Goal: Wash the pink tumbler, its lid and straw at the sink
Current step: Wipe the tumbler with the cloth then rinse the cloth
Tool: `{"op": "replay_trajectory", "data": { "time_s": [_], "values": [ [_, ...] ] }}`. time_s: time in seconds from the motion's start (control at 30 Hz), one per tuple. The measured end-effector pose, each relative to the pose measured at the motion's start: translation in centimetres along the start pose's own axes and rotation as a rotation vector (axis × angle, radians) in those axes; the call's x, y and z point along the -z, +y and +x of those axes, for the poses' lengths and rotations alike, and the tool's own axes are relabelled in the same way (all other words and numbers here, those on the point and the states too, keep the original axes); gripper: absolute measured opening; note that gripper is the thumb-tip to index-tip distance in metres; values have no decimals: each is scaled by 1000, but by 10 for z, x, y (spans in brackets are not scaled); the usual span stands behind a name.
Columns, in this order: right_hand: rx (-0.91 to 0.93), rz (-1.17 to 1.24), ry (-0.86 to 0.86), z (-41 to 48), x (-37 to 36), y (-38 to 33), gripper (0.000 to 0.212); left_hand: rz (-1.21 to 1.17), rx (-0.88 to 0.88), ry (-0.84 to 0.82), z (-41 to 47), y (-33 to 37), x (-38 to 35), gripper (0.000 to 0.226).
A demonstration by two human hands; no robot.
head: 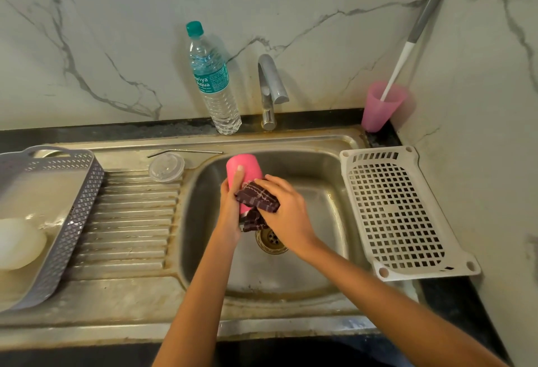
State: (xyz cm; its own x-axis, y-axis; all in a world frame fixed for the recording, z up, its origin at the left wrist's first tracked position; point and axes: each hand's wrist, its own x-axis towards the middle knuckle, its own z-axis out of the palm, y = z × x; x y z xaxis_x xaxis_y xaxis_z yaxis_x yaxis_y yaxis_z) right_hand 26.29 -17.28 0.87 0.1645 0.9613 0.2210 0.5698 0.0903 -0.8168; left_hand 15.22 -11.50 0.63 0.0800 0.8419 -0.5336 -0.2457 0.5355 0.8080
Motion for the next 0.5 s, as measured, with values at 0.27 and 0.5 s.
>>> {"op": "replay_trajectory", "data": {
  "time_s": [0.27,0.5],
  "values": [
    [-106,217,98,57,17,-4,35,-122,22,-270,-7,-5,5,52],
    [-69,235,43,12,7,1,37,-277,44,-266,-3,-7,11,55]
  ]
}}
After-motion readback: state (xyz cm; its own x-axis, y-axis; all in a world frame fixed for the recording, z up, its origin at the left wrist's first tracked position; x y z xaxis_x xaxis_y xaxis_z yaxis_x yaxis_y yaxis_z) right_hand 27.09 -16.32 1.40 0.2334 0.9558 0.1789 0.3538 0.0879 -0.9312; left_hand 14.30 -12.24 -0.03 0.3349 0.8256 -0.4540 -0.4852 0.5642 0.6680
